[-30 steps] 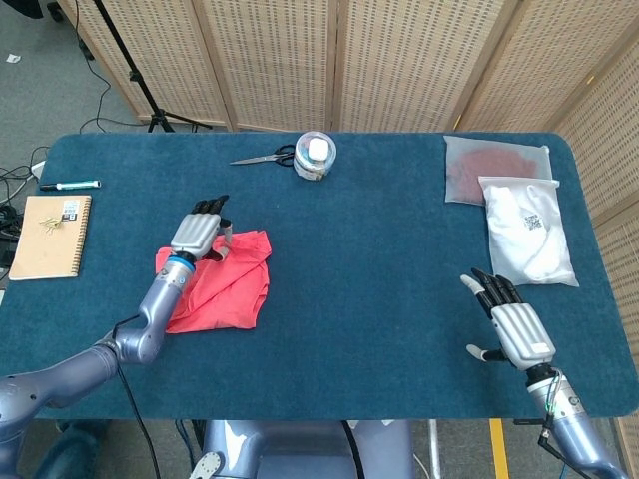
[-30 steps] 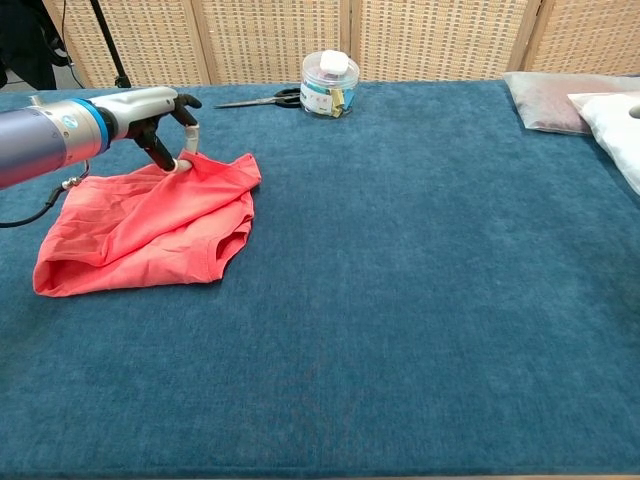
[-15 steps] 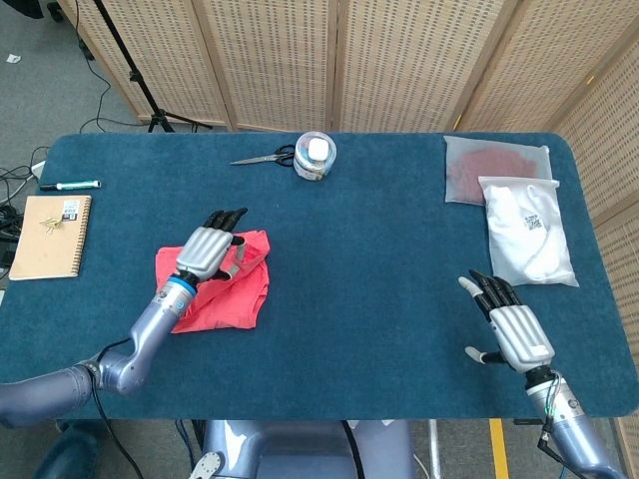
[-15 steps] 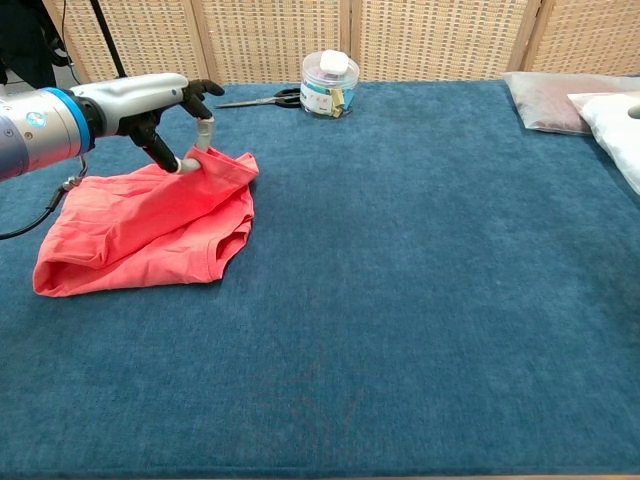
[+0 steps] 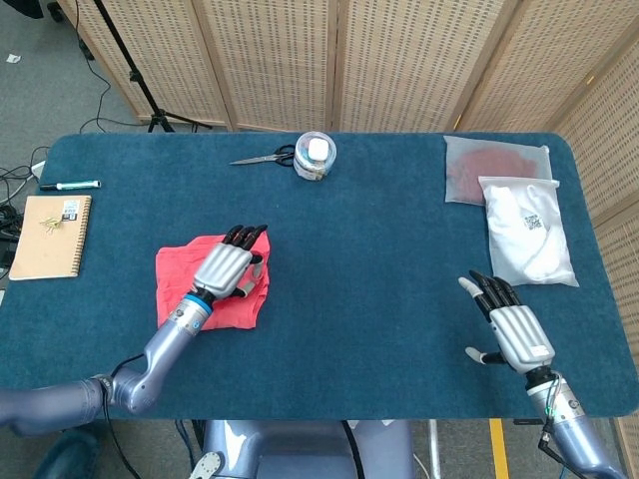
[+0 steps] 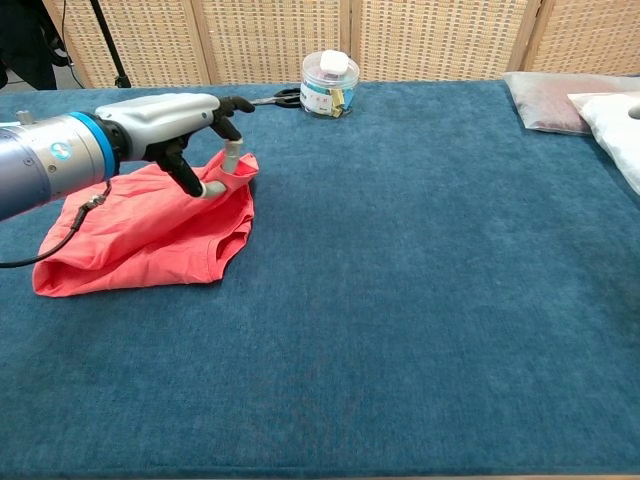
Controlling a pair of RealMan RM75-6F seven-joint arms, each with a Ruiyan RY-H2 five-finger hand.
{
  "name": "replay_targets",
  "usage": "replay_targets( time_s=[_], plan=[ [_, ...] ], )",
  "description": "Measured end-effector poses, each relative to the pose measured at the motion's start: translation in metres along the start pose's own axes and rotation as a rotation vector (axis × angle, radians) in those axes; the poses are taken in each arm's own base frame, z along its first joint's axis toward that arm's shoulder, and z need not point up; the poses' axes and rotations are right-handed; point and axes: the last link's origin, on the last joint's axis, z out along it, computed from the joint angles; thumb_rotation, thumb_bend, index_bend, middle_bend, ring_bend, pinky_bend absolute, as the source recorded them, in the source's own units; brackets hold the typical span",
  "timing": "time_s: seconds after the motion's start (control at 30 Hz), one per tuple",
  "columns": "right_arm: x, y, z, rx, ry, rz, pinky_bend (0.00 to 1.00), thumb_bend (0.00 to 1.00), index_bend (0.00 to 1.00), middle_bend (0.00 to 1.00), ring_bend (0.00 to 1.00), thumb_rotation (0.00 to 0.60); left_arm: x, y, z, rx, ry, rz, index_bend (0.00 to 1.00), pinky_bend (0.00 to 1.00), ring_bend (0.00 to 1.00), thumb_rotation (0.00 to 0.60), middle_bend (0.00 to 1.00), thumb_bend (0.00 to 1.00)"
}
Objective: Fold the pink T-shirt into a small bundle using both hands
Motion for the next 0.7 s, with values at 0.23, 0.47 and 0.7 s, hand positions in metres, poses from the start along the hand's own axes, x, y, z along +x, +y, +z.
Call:
replay_targets(
  time_s=[0.23,0.47,0.7],
  plan=[
    [0.000,0.000,0.000,-0.002,-0.005,-0.002,0.00,0.00,0.00,0.00,0.00,0.600,-0.012,0.016,0.002,-0.027,-0.019,0.020,0.77,0.00,0.00,0.600,0.00,0.43],
    [0.000,0.000,0.000,-0.003,-0.007,0.000,0.00,0.00,0.00,0.00,0.00,0.600,-0.021,0.022,0.000,-0.051,-0.041,0.058,0.11,0.00,0.00,0.600,0.00,0.21],
    [0.000,0.000,-0.001,-0.003,-0.010,-0.001,0.00,0.00,0.00,0.00,0.00,0.600,-0.020,0.022,-0.001,-0.060,-0.011,0.047,0.00,0.00,0.00,0.600,0.00,0.09]
  ],
)
